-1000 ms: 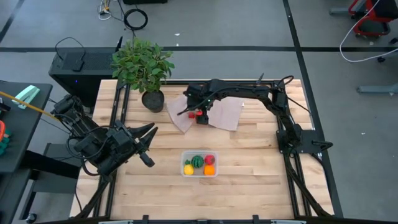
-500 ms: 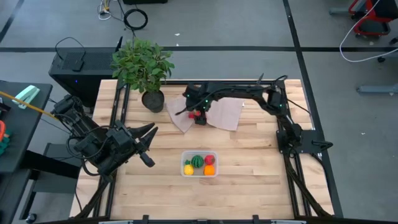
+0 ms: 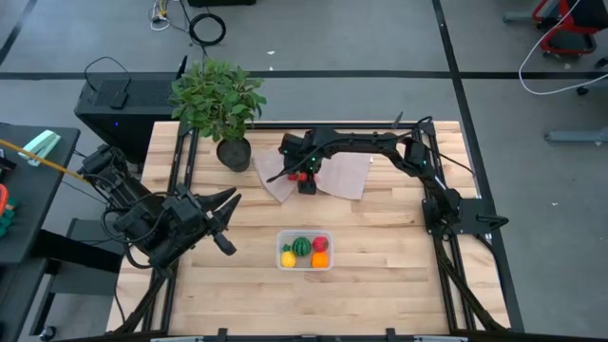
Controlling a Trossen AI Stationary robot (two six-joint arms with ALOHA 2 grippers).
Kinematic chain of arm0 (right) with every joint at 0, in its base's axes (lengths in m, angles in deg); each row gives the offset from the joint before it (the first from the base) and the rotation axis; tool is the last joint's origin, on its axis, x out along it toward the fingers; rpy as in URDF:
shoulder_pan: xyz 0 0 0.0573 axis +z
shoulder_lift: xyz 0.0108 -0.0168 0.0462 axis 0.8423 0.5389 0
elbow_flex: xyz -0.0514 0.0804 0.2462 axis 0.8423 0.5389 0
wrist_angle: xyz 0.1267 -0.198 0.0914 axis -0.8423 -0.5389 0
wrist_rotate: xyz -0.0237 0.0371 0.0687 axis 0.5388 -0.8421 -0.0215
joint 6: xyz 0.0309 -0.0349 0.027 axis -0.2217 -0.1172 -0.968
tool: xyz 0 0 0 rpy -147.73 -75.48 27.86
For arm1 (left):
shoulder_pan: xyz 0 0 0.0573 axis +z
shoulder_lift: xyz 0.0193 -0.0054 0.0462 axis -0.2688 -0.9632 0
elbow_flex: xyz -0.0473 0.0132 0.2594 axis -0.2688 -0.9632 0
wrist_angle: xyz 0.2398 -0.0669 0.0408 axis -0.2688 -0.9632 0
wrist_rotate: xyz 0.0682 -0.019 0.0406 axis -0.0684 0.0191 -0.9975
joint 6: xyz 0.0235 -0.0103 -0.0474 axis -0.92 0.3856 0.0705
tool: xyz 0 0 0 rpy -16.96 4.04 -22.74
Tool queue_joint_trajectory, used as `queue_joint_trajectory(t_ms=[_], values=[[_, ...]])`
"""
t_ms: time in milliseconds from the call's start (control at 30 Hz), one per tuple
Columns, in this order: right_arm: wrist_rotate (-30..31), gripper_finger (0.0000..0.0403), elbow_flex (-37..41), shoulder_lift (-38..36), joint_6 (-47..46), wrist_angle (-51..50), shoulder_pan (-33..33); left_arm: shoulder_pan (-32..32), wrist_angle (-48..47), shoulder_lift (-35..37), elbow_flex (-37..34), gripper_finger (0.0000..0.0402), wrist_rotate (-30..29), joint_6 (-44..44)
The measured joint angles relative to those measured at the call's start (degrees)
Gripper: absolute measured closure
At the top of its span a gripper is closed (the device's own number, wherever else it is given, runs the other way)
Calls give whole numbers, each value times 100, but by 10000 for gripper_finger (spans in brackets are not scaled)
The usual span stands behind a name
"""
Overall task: Pick and placing Produce into tupperware
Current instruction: Put the apple into the transparent bin
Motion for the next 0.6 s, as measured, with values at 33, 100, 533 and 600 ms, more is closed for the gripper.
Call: queue_joint_trajectory(t_ms=[33, 100, 533, 600], values=[[-6, 43, 0, 0, 6, -10, -11, 0, -2, 0, -1, 317, 0, 0], [-41, 43, 0, 0, 8, -51, -17, 0, -2, 0, 0, 316, 0, -1], [144, 10, 20, 260, -228, -111, 36, -7, -4, 2, -1, 317, 0, -13], [144, 5, 19, 258, -228, -39, 39, -7, 0, 2, 0, 319, 1, -12]])
